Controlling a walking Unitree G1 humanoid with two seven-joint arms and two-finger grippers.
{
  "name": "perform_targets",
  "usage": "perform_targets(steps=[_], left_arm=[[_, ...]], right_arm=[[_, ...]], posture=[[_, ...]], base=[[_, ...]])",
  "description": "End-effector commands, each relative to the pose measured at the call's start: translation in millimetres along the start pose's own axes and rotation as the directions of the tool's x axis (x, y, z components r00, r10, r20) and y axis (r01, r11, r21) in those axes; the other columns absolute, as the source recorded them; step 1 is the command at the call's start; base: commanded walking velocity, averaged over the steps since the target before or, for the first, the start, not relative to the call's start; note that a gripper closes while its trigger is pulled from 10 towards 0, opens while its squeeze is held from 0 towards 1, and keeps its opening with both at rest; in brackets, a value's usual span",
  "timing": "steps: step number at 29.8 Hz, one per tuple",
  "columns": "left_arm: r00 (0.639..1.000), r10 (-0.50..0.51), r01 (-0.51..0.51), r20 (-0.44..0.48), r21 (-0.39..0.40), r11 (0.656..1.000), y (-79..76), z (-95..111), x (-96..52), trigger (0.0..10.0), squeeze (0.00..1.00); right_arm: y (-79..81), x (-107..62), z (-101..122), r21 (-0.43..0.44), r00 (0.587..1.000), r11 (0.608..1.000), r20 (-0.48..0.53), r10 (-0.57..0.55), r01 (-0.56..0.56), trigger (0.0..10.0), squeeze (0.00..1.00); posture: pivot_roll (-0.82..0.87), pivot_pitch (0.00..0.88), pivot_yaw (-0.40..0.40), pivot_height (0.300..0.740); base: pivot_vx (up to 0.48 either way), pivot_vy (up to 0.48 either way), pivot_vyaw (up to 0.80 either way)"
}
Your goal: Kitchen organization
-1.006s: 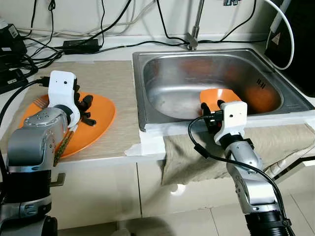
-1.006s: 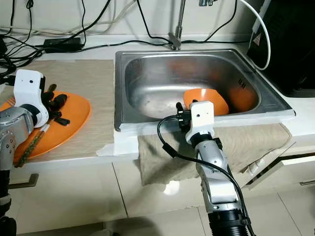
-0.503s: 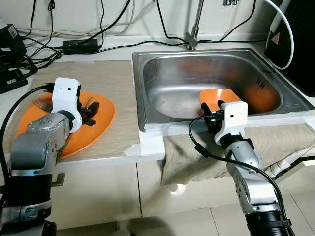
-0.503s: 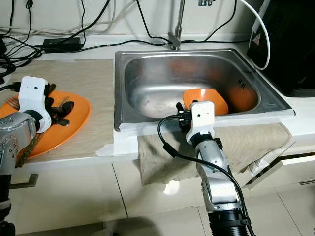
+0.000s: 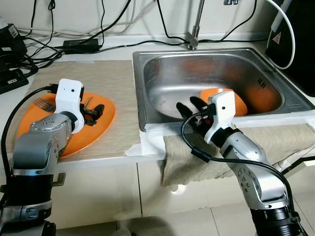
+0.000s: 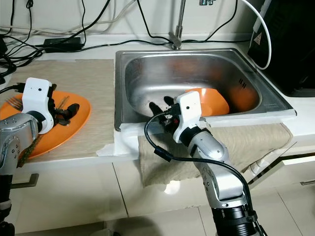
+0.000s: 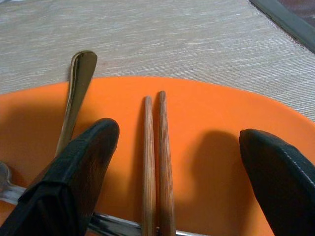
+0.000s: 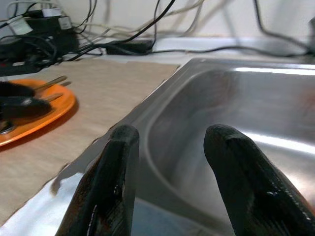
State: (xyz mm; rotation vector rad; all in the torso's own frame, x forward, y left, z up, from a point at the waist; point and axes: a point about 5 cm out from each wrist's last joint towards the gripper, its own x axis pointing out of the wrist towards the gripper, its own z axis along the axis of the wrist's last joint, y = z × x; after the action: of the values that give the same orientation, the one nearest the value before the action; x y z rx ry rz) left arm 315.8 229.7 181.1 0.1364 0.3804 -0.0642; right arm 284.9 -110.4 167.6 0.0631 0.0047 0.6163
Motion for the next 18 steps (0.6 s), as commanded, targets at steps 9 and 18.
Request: perform_targets(steps=[9,18], left_arm=[[1.000,0.012,-0.012,-0.021,0.004,1.000,3.5,-3,1.0,10.0,0.00],[1.000,0.010,-0.010,-0.020,-0.001,1.000,2.7,-3,2.0,10.0,0.00]], right_arm=[[4.0,-3.4,2,0.076,0.995,0.993,-0.029,0.097,-0.095,10.0,0.00],[-7.5,-11.6,-3,-0.001,0.983,0.988,-0.103,0.154,-0.155,10.0,0.00]], posture=[[0.08,0.025,0.004,0.740],[0.07,0.022,0.010,0.740]], base=[[0.000,0.000,0.00],[0.000,0.000,0.00]])
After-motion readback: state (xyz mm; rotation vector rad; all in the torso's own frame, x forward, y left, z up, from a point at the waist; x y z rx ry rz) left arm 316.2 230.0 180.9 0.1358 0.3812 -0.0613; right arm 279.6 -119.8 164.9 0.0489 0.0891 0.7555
